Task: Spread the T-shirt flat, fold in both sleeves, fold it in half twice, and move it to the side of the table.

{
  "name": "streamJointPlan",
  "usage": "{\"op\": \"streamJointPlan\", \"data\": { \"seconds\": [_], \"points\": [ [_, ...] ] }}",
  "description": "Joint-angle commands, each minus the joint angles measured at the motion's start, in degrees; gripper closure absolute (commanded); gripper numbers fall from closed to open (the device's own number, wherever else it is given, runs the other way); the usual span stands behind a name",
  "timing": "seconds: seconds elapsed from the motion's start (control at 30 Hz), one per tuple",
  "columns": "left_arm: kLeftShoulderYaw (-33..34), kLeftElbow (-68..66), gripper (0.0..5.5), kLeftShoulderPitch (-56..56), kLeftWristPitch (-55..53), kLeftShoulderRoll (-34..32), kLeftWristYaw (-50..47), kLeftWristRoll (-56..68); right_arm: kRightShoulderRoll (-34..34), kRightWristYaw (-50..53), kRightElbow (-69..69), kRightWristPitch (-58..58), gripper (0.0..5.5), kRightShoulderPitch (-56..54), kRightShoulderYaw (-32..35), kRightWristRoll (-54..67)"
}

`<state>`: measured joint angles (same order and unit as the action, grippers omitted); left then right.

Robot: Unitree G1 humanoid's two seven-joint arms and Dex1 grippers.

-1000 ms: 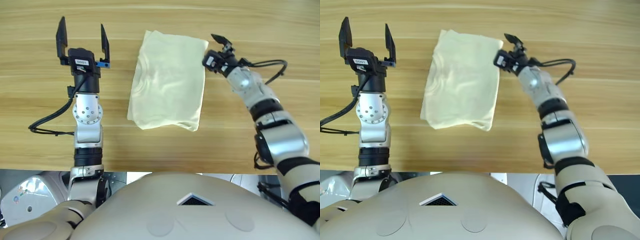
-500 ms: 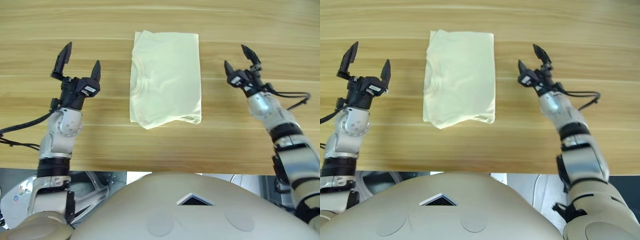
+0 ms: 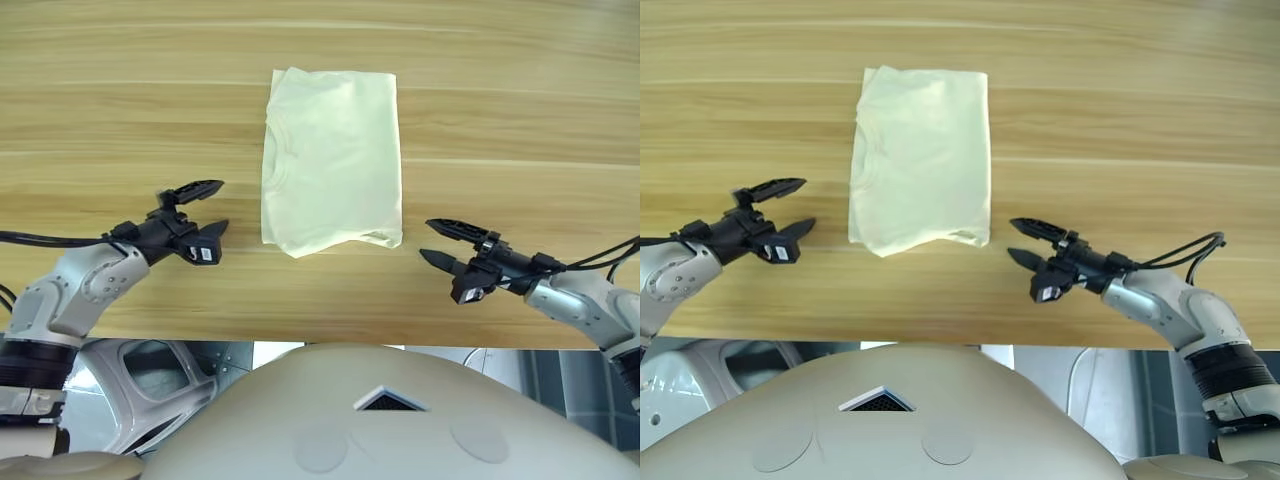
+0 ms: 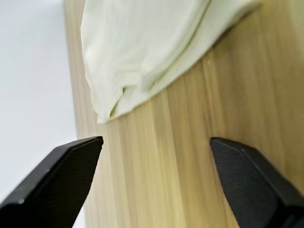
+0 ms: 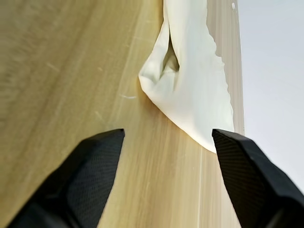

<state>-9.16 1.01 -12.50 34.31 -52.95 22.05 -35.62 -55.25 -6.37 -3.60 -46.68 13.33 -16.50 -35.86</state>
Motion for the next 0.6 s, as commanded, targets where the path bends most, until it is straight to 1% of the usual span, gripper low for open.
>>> {"op": "streamJointPlan", "data": {
  "seconds": [0.03, 0.3, 0.37, 0.5, 0.6],
  "points": [
    [-8.1, -5.2, 1.30, 4.1, 3.3, 1.9, 5.4, -1.6, 1.7, -2.2, -3.4, 0.9, 2.06, -3.3, -1.2, -3.1],
    [-16.2, -10.1, 1.30, 10.9, 8.2, 3.6, 8.2, -1.2, 3.8, -2.4, -5.9, -0.3, 2.06, -7.1, -3.8, -5.1],
    [-16.7, -9.9, 1.30, 10.8, 8.3, 2.8, 8.5, -0.7, 3.9, -2.1, -6.7, -0.7, 2.06, -7.7, -4.1, -5.6],
    [-15.5, -7.3, 1.30, 7.5, 7.4, -0.6, 8.5, 0.1, 4.0, -1.8, -7.2, -1.1, 2.06, -8.0, -4.1, -6.3],
    [-15.7, -6.3, 1.30, 6.6, 7.0, -1.3, 8.7, 0.6, 4.6, -1.8, -7.6, -1.4, 2.06, -8.7, -4.4, -6.5]
  ]
}}
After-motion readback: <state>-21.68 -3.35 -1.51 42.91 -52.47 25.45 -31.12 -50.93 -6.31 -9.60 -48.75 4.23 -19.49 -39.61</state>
